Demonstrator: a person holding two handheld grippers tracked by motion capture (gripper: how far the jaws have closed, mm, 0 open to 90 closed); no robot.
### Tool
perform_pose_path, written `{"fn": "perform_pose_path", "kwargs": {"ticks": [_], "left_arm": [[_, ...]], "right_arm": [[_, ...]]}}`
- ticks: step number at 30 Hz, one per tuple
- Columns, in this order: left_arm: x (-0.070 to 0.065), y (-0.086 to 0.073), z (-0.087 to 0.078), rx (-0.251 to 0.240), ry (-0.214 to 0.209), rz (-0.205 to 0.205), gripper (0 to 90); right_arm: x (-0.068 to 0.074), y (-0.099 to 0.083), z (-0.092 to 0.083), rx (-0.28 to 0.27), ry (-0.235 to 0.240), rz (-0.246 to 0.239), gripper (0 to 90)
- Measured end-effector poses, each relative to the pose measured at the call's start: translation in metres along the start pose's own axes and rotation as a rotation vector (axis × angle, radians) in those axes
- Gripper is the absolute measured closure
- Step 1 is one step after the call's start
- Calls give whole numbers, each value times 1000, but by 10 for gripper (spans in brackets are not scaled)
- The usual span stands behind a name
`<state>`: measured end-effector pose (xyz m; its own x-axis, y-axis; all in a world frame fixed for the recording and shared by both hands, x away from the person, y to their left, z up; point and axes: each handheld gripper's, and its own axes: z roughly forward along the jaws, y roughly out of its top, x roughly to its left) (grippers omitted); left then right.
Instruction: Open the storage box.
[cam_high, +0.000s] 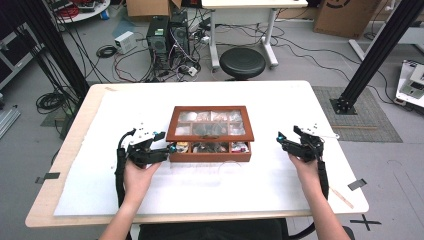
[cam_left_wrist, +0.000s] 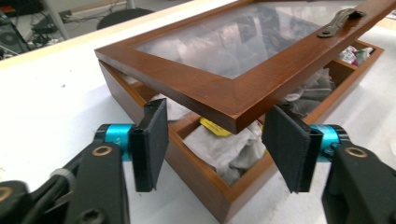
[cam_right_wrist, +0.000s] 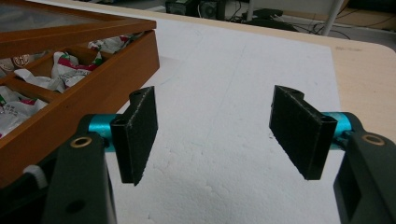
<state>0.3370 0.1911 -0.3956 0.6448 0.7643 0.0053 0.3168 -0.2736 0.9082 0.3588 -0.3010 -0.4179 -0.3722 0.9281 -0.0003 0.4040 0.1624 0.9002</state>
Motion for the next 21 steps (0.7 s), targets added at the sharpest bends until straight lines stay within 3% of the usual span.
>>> {"fn": "perform_pose_path", "kwargs": {"ticks": [7,17,21], "left_arm": [[2,6,0,-46,6,29,407],[9,22,0,-56,-26,48,424],[11,28,0,-39,-45,56,425]], "right_arm": [[1,0,0,-1,-1,1,330],[1,1,-1,-9,-5,6,330],[1,1,-1,-11,-8,1,330]]}}
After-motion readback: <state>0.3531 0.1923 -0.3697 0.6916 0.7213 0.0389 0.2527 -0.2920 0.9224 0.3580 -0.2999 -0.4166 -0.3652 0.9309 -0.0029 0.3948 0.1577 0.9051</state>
